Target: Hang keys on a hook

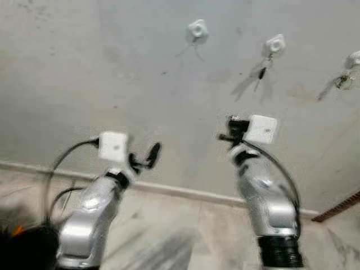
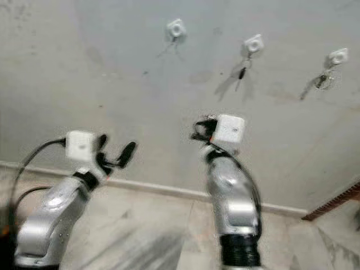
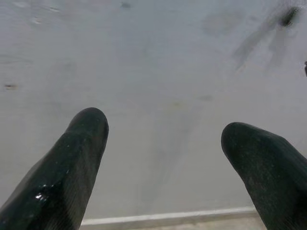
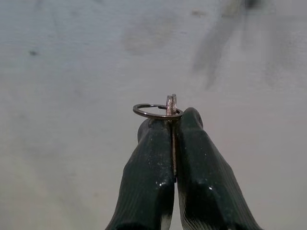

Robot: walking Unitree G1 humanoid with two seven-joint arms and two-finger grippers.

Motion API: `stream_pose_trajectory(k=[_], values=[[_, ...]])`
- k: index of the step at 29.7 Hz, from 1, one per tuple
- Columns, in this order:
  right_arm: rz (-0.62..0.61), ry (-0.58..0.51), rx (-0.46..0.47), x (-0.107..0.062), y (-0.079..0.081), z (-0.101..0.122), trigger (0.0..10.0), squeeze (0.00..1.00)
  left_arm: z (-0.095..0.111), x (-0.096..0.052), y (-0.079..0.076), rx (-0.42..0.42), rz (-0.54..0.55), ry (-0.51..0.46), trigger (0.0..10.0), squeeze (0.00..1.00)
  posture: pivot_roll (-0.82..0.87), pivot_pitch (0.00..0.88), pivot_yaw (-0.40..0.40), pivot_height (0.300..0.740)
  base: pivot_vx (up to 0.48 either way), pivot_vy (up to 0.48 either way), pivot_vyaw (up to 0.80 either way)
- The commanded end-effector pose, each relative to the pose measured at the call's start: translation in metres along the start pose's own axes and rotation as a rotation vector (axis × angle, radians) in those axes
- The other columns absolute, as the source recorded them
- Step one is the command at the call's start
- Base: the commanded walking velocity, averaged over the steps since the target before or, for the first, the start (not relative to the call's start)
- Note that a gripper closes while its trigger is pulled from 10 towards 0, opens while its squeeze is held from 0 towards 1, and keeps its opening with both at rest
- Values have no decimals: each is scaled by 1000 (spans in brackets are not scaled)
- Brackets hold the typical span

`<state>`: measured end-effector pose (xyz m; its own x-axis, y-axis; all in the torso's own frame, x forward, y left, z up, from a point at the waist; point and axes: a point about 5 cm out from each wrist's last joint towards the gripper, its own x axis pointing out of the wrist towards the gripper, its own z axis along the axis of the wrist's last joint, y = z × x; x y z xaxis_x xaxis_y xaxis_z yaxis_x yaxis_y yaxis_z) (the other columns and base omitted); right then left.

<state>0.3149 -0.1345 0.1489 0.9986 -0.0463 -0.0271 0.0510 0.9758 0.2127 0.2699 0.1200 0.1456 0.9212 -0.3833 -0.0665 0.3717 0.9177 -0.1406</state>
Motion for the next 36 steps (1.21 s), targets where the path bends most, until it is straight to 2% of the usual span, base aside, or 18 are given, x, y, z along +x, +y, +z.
stream_pose_trajectory(k=[1,22,27,36], values=[[52,-17,17,1,17,4,10000,0,4,-5,10,15,34,-14,10000,0,206,43,-95,740,442,0,0],[64,13,4,-1,18,-4,10000,0,0,-6,9,9,28,11,10000,0,208,48,-94,740,391,0,0],[76,18,-15,-4,18,-7,10000,0,-3,-6,9,2,26,20,10000,0,214,50,-94,740,0,0,0],[78,24,-20,-4,18,-9,10000,0,-5,-12,11,39,27,22,10000,0,214,50,-96,740,0,0,0]])
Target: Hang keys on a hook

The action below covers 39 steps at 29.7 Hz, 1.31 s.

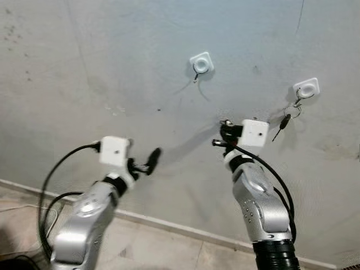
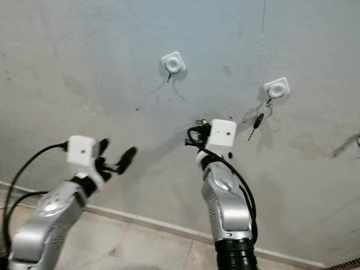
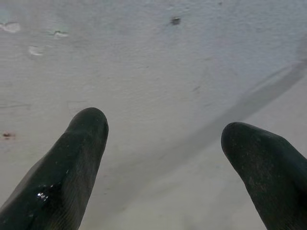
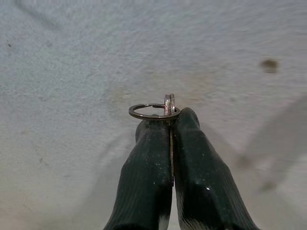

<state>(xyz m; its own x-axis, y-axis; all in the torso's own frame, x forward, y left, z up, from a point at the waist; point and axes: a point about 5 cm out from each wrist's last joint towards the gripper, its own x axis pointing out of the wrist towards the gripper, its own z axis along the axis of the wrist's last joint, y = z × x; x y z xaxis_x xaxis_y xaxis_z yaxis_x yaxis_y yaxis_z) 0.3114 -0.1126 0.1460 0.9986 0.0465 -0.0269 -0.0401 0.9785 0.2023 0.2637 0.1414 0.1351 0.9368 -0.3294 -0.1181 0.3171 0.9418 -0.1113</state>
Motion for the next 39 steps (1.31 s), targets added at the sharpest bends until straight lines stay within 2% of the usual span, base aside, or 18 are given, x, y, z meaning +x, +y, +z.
stream_pose_trajectory(k=[1,7,12,14,15,17,18,19,22,24,26,30,35,39], values=[[-10,5,-8,-1,-3,-1,10000,0,5,0,-7,22,-33,-24,10000,0,214,50,-96,740,0,0,0],[35,-8,-13,-11,-3,-2,10000,0,6,-6,-3,71,-2,-40,10000,0,227,57,-98,740,0,0,0],[161,-11,-10,-29,4,1,10000,0,8,-17,5,130,49,-53,10000,0,225,61,-97,740,0,0,0],[248,-13,-14,-36,13,4,10000,0,9,-22,8,151,53,-57,10000,0,223,64,-91,740,0,0,0],[248,-13,-14,-36,13,4,10000,0,9,-22,8,151,53,-57,10000,0,223,64,-91,740,0,0,0],[453,-35,-4,-48,41,14,10000,0,9,-31,11,192,57,-55,10000,0,223,64,-89,740,0,0,0],[453,-35,-4,-48,41,14,10000,0,9,-31,11,192,57,-55,10000,0,223,64,-89,740,0,0,0],[496,-43,5,-50,48,17,10000,0,9,-32,11,204,55,-55,10000,0,228,64,-83,740,0,0,0],[552,-82,33,-48,62,28,10000,0,12,-34,10,226,48,-66,10000,0,237,64,-80,740,0,0,0],[566,-133,59,-42,71,41,10000,0,18,-34,8,240,28,-84,10000,0,245,63,-81,740,0,0,0],[550,-178,67,-35,74,50,10000,0,24,-31,5,234,3,-102,10000,0,252,59,-83,740,0,0,0],[494,-268,19,-24,77,64,10000,0,31,-27,2,234,-20,-126,10000,0,257,54,-84,740,0,0,0],[462,-309,13,-17,79,74,10000,0,35,-24,-2,229,-35,-143,10000,0,261,50,-86,740,0,0,0],[441,-337,-29,-14,79,78,10000,0,34,-22,-2,207,-34,-141,10000,0,262,46,-88,740,0,0,0]])
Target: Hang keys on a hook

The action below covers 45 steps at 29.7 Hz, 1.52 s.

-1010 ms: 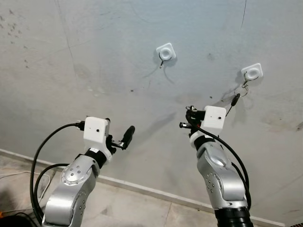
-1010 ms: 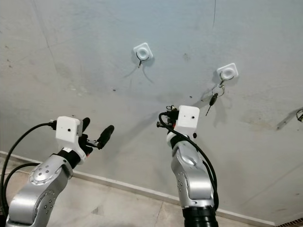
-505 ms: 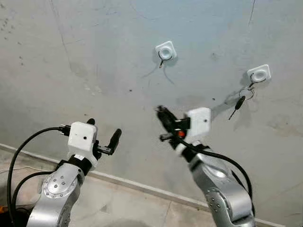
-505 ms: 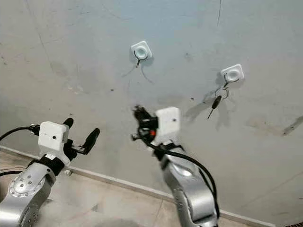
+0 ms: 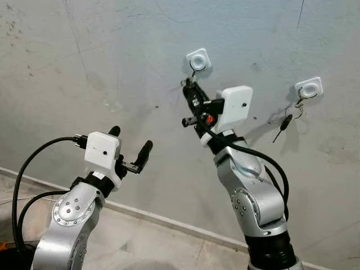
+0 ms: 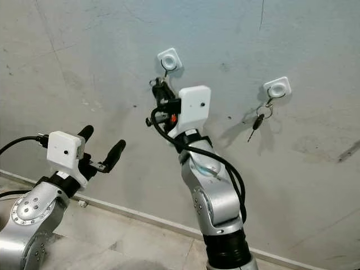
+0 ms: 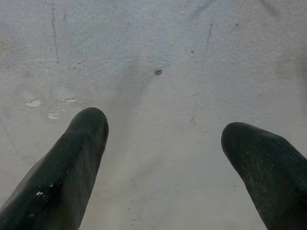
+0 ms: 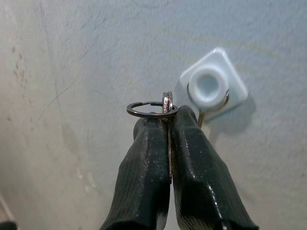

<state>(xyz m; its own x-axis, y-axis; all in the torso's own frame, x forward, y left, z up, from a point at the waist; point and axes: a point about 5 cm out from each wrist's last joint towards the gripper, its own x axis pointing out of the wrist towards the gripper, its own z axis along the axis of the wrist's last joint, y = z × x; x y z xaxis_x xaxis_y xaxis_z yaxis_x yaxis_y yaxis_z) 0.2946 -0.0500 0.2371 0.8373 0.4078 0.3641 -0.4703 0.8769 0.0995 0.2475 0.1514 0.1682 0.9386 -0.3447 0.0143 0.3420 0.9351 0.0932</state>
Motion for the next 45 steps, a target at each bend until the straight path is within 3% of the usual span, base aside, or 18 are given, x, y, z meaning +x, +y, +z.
stream_pose_trajectory(k=[1,16,31,45], values=[[-30,-13,-17,2,-3,1,10000,0,4,1,-2,-1,-18,-10,10000,0,261,45,-87,740,0,0,0],[-66,-54,-45,22,7,-1,10000,0,3,5,-9,-13,-46,-5,10000,0,260,50,-86,740,0,0,0],[-147,-55,-189,24,4,-14,10000,0,3,6,-12,-19,-49,-5,10000,0,262,55,-92,740,0,0,0],[-158,-64,-232,25,8,-18,10000,0,2,6,-13,-22,-50,0,10000,0,265,64,-95,740,0,0,0]])
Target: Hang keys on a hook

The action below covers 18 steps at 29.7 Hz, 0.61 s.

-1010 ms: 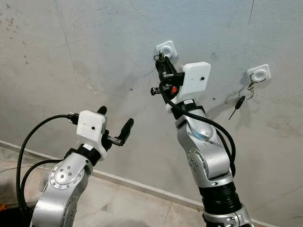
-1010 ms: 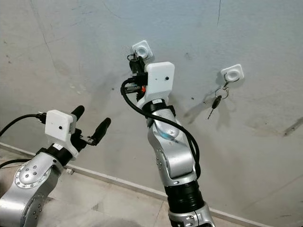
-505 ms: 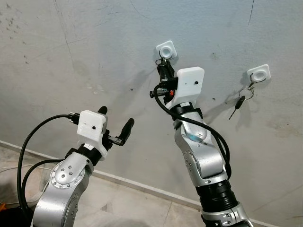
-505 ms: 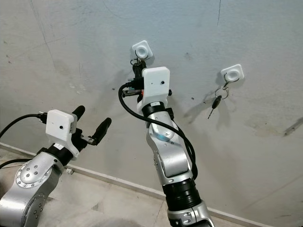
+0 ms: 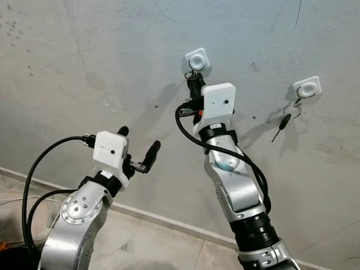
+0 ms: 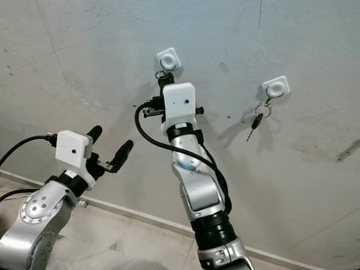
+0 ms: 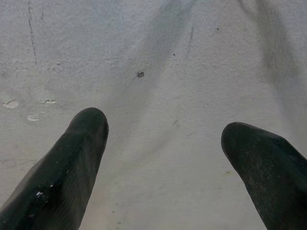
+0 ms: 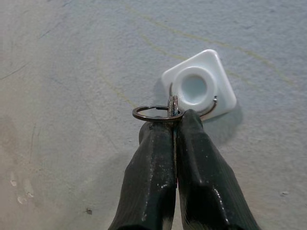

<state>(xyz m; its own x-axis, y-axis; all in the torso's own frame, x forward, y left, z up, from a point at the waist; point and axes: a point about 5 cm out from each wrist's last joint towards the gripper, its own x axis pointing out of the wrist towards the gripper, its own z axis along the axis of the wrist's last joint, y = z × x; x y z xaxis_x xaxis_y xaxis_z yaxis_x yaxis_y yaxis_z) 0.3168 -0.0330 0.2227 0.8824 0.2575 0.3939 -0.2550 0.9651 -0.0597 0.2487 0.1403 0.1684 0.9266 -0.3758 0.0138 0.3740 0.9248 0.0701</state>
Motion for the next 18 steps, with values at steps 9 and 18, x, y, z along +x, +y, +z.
stream_pose_trajectory(k=[9,18], values=[[-19,-29,-46,4,6,3,10000,0,0,1,-4,4,-21,6,10000,0,266,66,-95,740,0,0,0],[-27,-22,-89,4,5,-1,10000,0,6,2,-6,22,-39,-21,10000,0,266,67,-99,740,0,0,0]])
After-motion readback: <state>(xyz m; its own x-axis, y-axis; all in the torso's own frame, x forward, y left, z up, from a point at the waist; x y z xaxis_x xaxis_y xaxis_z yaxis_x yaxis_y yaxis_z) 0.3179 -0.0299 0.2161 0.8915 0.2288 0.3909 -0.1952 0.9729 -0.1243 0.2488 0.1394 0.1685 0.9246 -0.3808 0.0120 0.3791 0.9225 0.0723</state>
